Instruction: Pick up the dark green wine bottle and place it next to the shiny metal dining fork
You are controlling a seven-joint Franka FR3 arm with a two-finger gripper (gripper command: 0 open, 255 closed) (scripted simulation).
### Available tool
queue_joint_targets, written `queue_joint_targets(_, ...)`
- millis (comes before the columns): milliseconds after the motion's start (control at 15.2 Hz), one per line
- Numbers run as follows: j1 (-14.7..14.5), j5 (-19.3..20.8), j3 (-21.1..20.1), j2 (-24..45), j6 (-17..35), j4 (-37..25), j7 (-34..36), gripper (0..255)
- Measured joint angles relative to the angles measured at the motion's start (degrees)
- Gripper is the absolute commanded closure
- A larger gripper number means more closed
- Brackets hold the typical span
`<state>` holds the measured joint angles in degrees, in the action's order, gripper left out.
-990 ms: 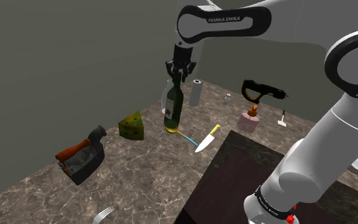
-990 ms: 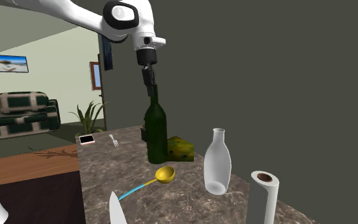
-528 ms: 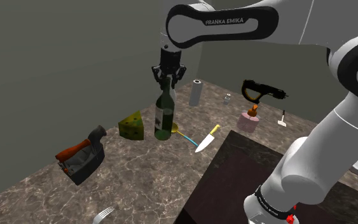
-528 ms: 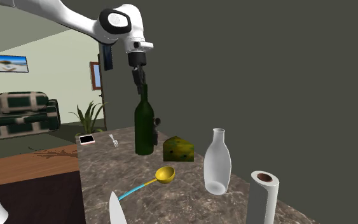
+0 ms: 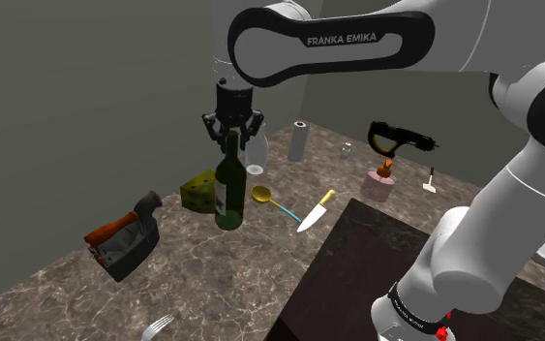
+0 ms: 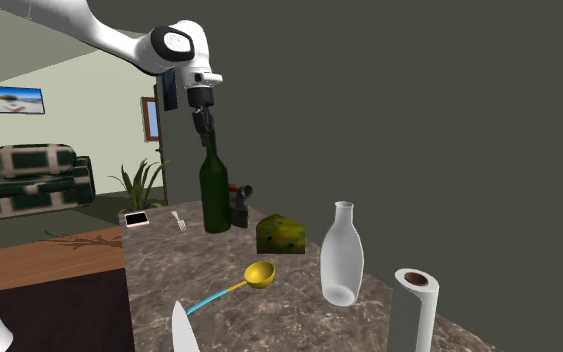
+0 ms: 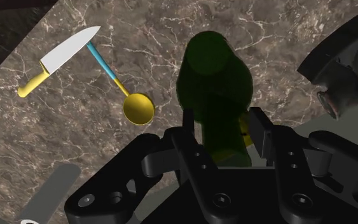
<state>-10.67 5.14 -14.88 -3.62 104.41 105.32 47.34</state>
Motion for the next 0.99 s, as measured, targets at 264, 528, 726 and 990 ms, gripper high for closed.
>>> queue_joint_targets(264,-2.6,0.5,-2.9,1.5,-1.3,-2.2,5.6,255)
queue_joint_targets(528,-5.4,1.8,-5.9,5.0,-2.2,-5.7,11.5,255)
queue_joint_targets(726,-7.9,3.3,-8.0,8.5,-4.3,-10.6,16.0,255)
queue_joint_targets(990,-10.6,4.7,-9.9,11.5,-5.6,-14.0,20.6,255)
